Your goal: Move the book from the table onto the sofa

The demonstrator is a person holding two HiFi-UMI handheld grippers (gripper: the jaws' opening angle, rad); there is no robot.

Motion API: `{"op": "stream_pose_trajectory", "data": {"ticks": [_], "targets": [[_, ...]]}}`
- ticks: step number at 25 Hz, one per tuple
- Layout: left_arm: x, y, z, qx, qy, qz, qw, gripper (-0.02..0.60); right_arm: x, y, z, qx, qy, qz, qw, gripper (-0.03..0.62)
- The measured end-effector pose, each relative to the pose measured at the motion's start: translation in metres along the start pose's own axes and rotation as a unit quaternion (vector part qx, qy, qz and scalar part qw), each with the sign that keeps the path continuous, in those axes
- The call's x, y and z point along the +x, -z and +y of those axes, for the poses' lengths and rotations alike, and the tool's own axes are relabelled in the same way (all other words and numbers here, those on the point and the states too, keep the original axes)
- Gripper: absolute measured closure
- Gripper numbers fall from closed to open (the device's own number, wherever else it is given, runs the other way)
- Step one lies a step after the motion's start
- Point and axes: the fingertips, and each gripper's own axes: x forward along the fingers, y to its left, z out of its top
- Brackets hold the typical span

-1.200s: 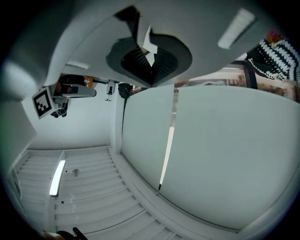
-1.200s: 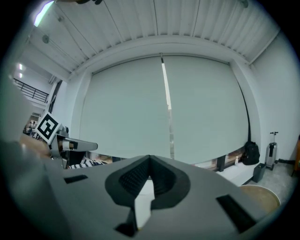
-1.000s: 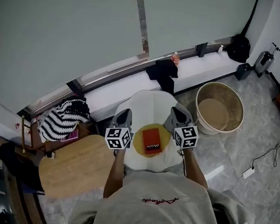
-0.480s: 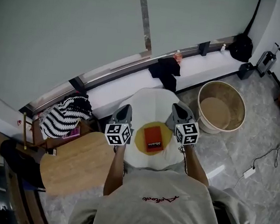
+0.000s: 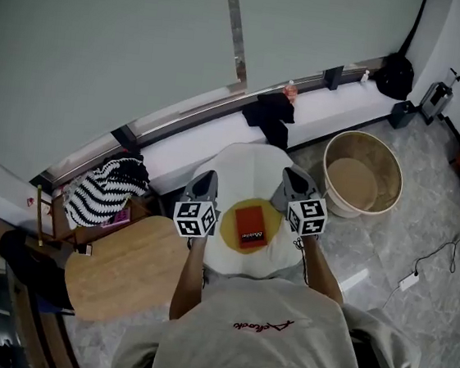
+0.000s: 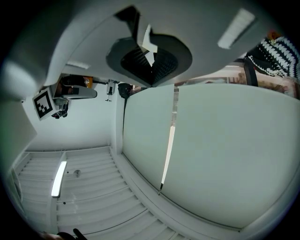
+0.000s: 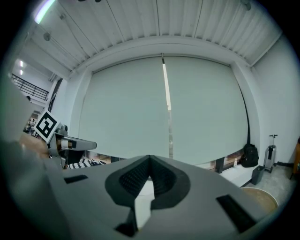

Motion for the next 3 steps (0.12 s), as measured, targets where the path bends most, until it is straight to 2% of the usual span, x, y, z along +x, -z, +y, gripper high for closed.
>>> {"op": "stream_pose_trajectory", "data": {"ticks": [3], "targets": [[0.0016, 0.0051, -0.0039, -0.002, 0.001, 0.005, 1.0, 0.572, -0.0017, 0.001, -0.0019, 0.003, 0.0, 0.001, 1.0, 0.585]]}}
